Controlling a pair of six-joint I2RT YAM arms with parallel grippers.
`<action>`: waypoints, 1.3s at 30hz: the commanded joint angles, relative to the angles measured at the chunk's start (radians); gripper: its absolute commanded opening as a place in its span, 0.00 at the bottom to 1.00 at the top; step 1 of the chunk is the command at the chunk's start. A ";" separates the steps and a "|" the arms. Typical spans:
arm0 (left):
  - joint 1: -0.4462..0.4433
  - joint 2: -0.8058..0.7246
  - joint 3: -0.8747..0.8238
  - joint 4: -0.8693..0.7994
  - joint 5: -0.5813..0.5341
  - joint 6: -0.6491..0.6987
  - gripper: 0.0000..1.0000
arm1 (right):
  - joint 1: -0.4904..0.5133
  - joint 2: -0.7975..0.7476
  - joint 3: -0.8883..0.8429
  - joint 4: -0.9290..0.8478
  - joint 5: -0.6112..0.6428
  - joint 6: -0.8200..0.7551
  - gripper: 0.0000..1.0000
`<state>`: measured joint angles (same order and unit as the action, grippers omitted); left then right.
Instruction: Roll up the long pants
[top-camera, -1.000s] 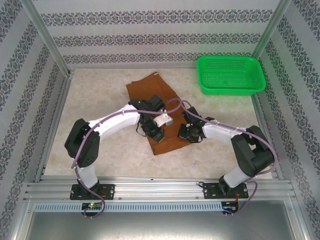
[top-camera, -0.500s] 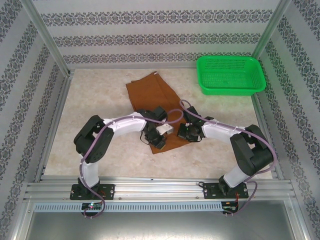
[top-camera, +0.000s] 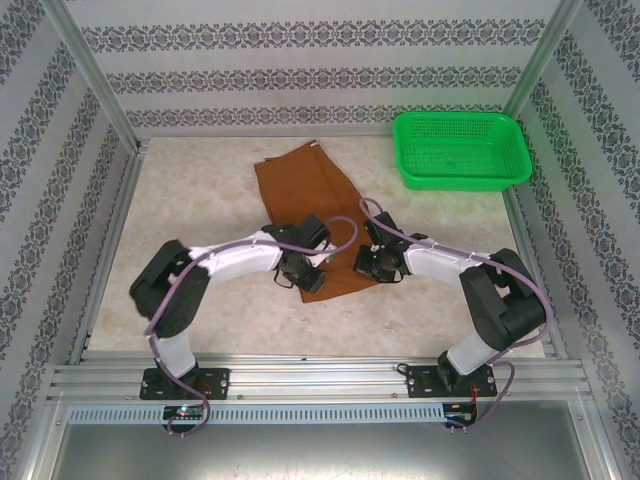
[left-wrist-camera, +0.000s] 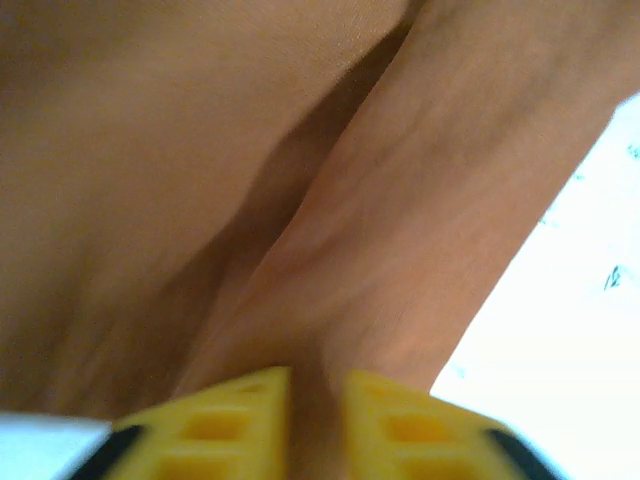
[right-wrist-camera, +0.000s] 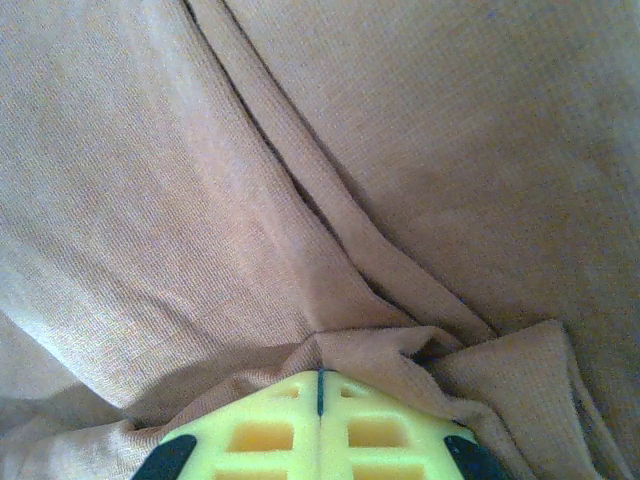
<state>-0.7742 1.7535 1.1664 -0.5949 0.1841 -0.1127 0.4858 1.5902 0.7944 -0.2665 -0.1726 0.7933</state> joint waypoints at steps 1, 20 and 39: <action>-0.050 -0.127 -0.057 0.016 -0.248 0.040 1.00 | -0.012 -0.009 -0.039 -0.061 0.022 -0.014 0.00; -0.486 -0.153 -0.074 0.024 -0.816 0.110 0.91 | -0.010 -0.035 -0.090 -0.028 0.029 -0.006 0.00; -0.274 0.088 -0.143 0.273 -0.667 0.248 0.97 | -0.051 -0.024 -0.092 -0.016 0.000 -0.023 0.00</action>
<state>-1.1053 1.7844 1.0203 -0.3958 -0.5079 0.0937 0.4530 1.5471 0.7280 -0.2085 -0.2085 0.7860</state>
